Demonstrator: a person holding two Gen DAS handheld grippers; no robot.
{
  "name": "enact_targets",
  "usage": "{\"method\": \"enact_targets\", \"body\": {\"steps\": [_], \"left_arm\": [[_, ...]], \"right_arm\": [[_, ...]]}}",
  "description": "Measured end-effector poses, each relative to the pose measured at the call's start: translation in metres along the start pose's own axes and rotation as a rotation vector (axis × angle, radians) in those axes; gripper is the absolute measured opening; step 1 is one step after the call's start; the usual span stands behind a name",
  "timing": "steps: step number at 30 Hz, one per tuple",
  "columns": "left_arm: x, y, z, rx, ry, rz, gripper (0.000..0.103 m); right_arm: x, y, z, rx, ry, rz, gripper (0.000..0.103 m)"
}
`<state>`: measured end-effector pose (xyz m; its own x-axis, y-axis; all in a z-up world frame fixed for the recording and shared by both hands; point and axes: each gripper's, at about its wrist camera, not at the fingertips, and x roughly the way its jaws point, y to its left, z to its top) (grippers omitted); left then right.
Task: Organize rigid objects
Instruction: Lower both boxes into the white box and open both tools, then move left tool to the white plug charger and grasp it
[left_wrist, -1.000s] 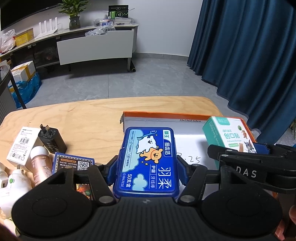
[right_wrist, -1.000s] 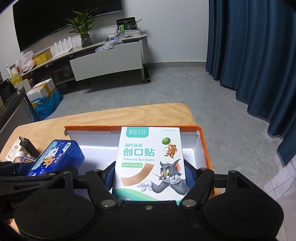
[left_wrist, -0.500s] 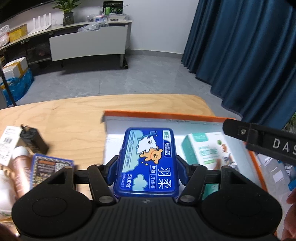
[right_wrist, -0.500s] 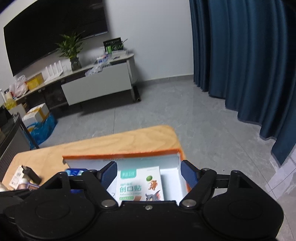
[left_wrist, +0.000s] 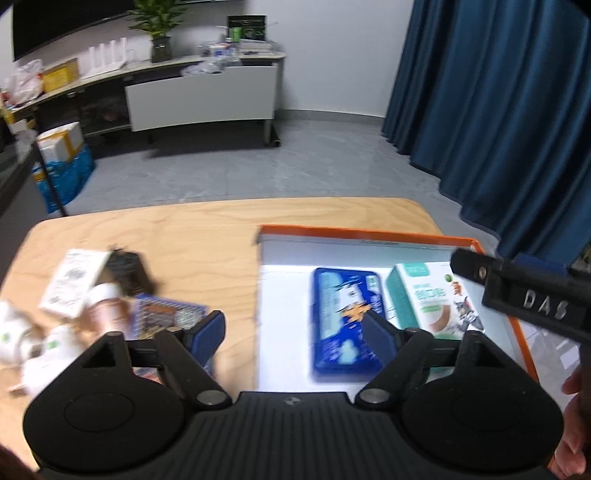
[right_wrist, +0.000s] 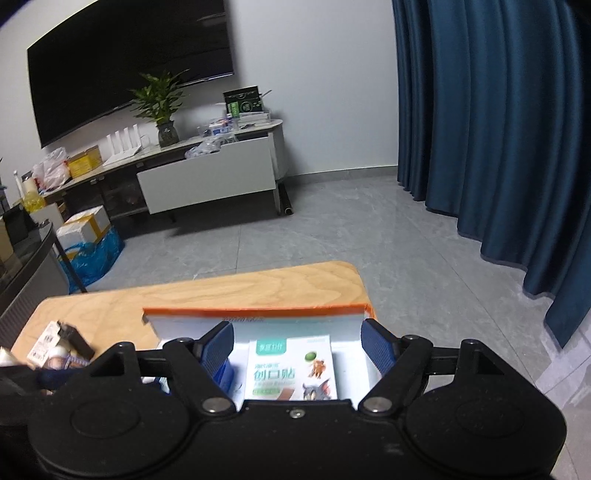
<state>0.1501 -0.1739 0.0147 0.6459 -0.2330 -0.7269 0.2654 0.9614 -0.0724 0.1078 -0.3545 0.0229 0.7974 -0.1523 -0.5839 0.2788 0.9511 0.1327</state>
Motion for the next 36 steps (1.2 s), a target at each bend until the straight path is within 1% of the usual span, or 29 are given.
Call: {"method": "enact_targets", "body": {"steps": [1,5,8,11,14,19,27,36], "left_arm": [[-0.005,0.003,-0.003,-0.003,0.001,0.002,0.086],[-0.022,0.011,-0.012,-0.008,0.005,0.014,0.087],[-0.032,0.015,-0.021,-0.005,0.006,0.014,0.087],[-0.042,0.020,-0.030,-0.002,0.001,-0.004,0.087],[-0.053,0.021,-0.041,0.014,-0.008,-0.006,0.087],[-0.066,0.028,-0.056,-0.001,-0.011,-0.021,0.087],[-0.087,0.043,-0.075,-0.006,-0.036,-0.022,0.087],[-0.106,0.075,-0.092,-0.030,-0.045,-0.008,0.087]], "right_arm": [[-0.002,0.001,-0.004,-0.003,0.009,-0.003,0.094],[-0.014,0.008,-0.016,-0.015,0.043,-0.018,0.094],[-0.029,0.015,-0.022,-0.027,0.038,-0.033,0.094],[-0.044,0.020,-0.032,-0.014,0.041,-0.028,0.094],[-0.056,0.025,-0.043,-0.007,0.053,-0.027,0.094],[-0.073,0.034,-0.057,-0.011,0.064,-0.024,0.094],[-0.092,0.061,-0.072,-0.052,0.072,0.012,0.094],[-0.103,0.091,-0.086,-0.086,0.089,0.060,0.094]]}}
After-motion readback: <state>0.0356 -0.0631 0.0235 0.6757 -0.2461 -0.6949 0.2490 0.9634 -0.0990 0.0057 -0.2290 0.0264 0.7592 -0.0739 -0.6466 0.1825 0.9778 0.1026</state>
